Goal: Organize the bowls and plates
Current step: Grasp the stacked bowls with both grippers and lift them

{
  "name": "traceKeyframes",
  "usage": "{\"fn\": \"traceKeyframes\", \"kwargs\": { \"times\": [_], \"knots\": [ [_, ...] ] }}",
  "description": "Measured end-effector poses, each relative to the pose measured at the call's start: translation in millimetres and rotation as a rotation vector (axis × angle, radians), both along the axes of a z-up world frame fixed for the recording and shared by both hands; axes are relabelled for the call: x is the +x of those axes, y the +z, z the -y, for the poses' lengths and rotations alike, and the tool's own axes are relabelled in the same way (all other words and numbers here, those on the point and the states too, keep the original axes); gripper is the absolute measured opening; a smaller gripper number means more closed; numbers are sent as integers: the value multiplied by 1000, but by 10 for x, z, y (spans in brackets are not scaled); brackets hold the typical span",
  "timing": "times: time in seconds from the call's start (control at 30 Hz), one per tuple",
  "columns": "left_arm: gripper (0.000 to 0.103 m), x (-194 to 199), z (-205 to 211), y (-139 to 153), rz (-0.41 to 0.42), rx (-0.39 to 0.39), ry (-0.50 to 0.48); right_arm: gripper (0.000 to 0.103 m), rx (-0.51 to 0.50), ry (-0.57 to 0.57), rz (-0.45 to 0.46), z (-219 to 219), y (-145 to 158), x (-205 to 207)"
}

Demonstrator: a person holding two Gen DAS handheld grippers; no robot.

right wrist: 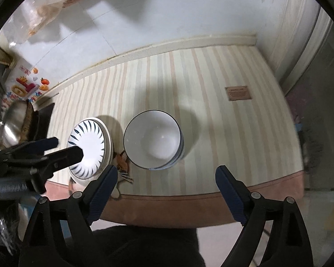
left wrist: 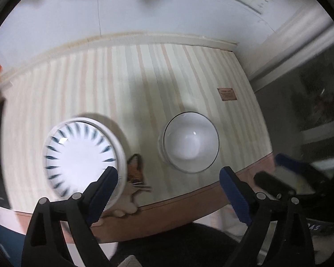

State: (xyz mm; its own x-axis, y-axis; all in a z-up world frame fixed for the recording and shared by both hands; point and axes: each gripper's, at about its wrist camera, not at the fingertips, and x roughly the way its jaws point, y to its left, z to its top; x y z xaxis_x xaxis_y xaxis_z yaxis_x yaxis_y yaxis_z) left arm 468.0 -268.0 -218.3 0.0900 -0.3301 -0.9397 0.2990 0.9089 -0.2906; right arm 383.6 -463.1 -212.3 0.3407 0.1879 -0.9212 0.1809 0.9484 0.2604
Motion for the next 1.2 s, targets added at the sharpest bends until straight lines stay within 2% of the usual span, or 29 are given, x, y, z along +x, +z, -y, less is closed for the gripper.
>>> {"fn": "traceKeyframes", "kwargs": {
  "times": [0.1, 0.17, 0.27, 0.4, 0.6, 0.73, 0.8, 0.83, 0.87, 0.9, 0.93, 1.2],
  "knots": [
    [94, 272, -20, -332, -101, -66, 49, 93, 153, -45, -40, 202, -370, 192],
    [94, 422, 18, -535, -133, -64, 67, 93, 256, -75, -71, 326, -651, 312],
    [94, 596, 128, -841, -186, -45, 61, 93, 359, -93, -124, 418, -1057, 482],
    [92, 741, 290, -1243, -288, -45, 55, 93, 458, -98, -177, 454, -1508, 639],
    [92, 803, 448, -1687, -406, -38, 42, 93, 522, -66, -247, 410, -1953, 762],
    [91, 798, 485, -1839, -457, -75, 49, 93, 550, -55, -266, 380, -2109, 794],
    [84, 788, 528, -1839, -450, -87, 32, 92, 564, -54, -274, 378, -2164, 804],
    [72, 786, 547, -1845, -457, -99, 20, 87, 570, -60, -277, 375, -2193, 805],
    [69, 766, 572, -1867, -469, -115, 12, 82, 570, -61, -276, 380, -2203, 809],
    [68, 742, 592, -1852, -455, -108, 9, 71, 575, -66, -267, 377, -2217, 814],
    [68, 718, 613, -1827, -433, -97, -1, 65, 570, -69, -265, 371, -2210, 824],
    [68, 650, 538, -1772, -372, -105, 24, 62, 551, -74, -197, 430, -2166, 724]
  ]
}}
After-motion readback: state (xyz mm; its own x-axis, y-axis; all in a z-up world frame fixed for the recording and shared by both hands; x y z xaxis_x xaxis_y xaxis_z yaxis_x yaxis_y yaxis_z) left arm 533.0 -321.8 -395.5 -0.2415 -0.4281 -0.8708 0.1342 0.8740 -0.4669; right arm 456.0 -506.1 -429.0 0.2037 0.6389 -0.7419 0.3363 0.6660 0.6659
